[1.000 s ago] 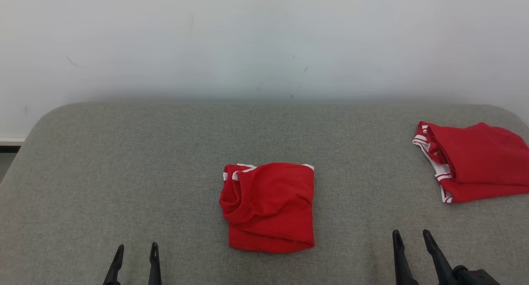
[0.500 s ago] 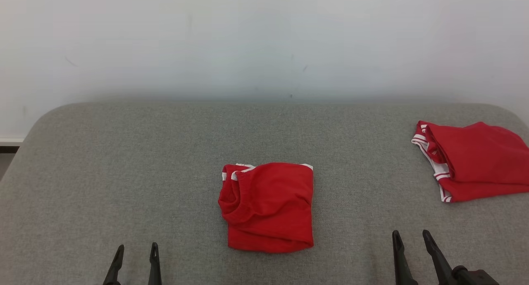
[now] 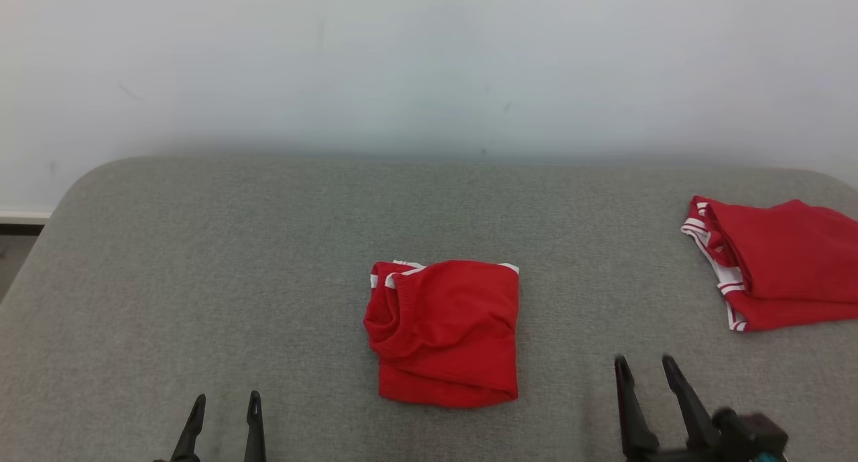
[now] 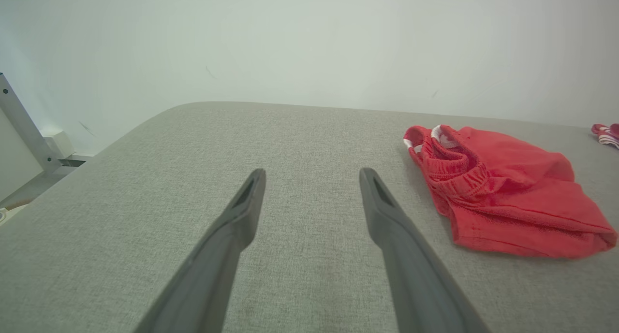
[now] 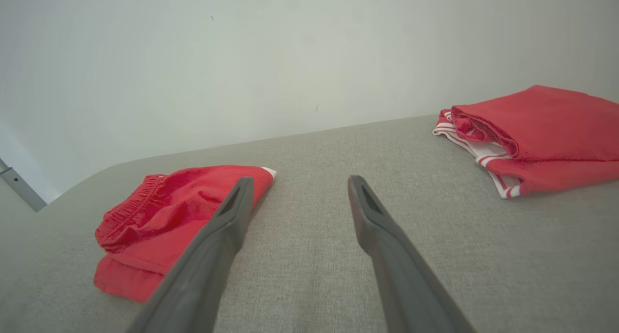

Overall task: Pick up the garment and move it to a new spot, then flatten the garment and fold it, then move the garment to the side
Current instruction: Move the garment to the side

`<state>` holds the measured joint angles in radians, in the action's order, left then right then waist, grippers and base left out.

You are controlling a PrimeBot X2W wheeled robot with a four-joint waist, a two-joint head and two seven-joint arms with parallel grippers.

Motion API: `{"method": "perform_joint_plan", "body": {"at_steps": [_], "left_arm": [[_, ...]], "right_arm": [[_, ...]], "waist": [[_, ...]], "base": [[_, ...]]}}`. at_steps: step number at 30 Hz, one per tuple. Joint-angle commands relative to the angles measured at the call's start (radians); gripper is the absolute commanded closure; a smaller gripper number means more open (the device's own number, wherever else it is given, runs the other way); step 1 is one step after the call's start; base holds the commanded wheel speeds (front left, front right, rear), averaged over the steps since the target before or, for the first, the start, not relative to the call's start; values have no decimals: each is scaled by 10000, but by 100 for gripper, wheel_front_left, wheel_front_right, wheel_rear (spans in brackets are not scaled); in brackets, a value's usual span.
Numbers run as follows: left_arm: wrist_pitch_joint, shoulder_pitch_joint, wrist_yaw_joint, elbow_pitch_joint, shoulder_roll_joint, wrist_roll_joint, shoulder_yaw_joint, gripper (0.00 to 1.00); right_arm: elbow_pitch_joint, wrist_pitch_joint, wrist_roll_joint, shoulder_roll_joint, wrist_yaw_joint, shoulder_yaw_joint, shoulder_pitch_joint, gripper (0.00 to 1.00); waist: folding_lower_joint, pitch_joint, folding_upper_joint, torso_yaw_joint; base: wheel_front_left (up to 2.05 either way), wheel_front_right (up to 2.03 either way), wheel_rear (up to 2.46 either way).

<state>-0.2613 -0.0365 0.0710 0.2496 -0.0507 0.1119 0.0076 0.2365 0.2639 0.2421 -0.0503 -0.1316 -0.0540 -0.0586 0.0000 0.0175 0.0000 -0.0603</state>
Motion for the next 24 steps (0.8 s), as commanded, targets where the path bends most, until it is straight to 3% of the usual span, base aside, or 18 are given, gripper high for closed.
{"method": "perform_joint_plan", "body": {"at_steps": [1,6,17,24], "left_arm": [[-30,129,26,20,4,79,-54,0],[-30,150,25,97,5,181,-195,0],[-32,443,32,253,4,443,-619,0],[-30,640,29,339,5,468,-822,0]], "right_arm": [[241,14,175,-4,27,-184,651,0],[1456,14,401,-2,27,-589,1762,0],[6790,-1,1801,-4,27,-1799,5614,0],[9476,-136,2456,-2,28,-2071,6904,0]], "waist": [[0,-86,0,-193],[0,-148,0,-506],[0,-567,0,-1428],[0,-686,0,-1856]], "base": [[0,0,0],[0,0,0],[0,0,0],[0,0,0]]}}
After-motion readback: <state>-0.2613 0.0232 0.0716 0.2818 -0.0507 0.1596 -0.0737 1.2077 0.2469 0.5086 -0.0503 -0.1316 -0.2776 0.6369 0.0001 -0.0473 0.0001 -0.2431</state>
